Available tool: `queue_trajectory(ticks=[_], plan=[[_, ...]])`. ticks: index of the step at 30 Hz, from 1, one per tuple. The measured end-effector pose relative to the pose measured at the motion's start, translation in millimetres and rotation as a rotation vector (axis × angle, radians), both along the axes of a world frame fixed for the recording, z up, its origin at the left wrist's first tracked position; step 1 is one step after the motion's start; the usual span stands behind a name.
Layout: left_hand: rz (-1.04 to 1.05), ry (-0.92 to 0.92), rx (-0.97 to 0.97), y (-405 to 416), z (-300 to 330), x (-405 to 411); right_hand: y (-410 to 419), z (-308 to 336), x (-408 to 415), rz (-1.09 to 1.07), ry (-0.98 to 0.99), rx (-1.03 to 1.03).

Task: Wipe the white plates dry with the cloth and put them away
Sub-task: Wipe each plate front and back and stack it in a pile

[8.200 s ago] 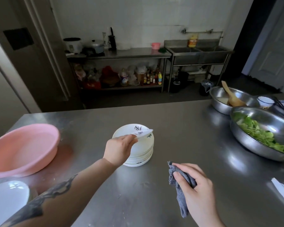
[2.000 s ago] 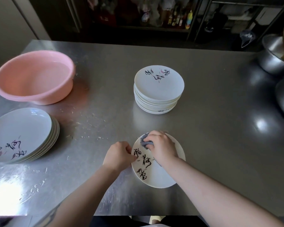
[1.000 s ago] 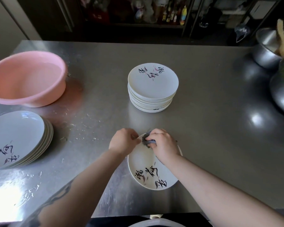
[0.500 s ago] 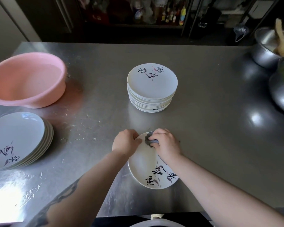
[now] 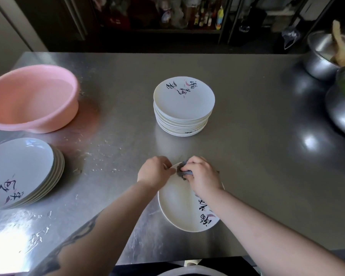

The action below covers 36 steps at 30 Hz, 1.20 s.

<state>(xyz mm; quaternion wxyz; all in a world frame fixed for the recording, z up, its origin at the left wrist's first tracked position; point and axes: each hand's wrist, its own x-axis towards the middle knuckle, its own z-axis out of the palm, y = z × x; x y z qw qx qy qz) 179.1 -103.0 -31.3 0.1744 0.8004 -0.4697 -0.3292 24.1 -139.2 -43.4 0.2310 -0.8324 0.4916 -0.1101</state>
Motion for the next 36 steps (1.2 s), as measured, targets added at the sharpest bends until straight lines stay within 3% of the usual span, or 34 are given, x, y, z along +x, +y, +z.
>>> queue_trajectory(ticks=[5,9,15,19,23,26,29,36], plan=[[0.072,0.003,0.069,19,-5,9,-7,1,-11,-0.053,0.052,-0.027],[-0.027,-0.088,0.151,34,-9,12,-5,-1,-11,-0.032,0.027,-0.002],[0.001,-0.043,0.036,7,-1,-1,1,2,2,0.028,0.000,0.029],[0.058,-0.010,0.132,15,2,9,-6,6,-8,-0.031,0.083,0.015],[-0.090,0.047,0.355,37,0,14,-7,5,-11,-0.051,0.091,0.006],[-0.086,-0.090,0.223,27,3,10,-2,4,-3,-0.014,0.034,0.028],[-0.035,-0.106,0.101,10,8,2,2,3,1,0.011,0.002,0.041],[-0.042,0.051,0.290,30,5,9,-4,4,-16,-0.108,0.043,0.012]])
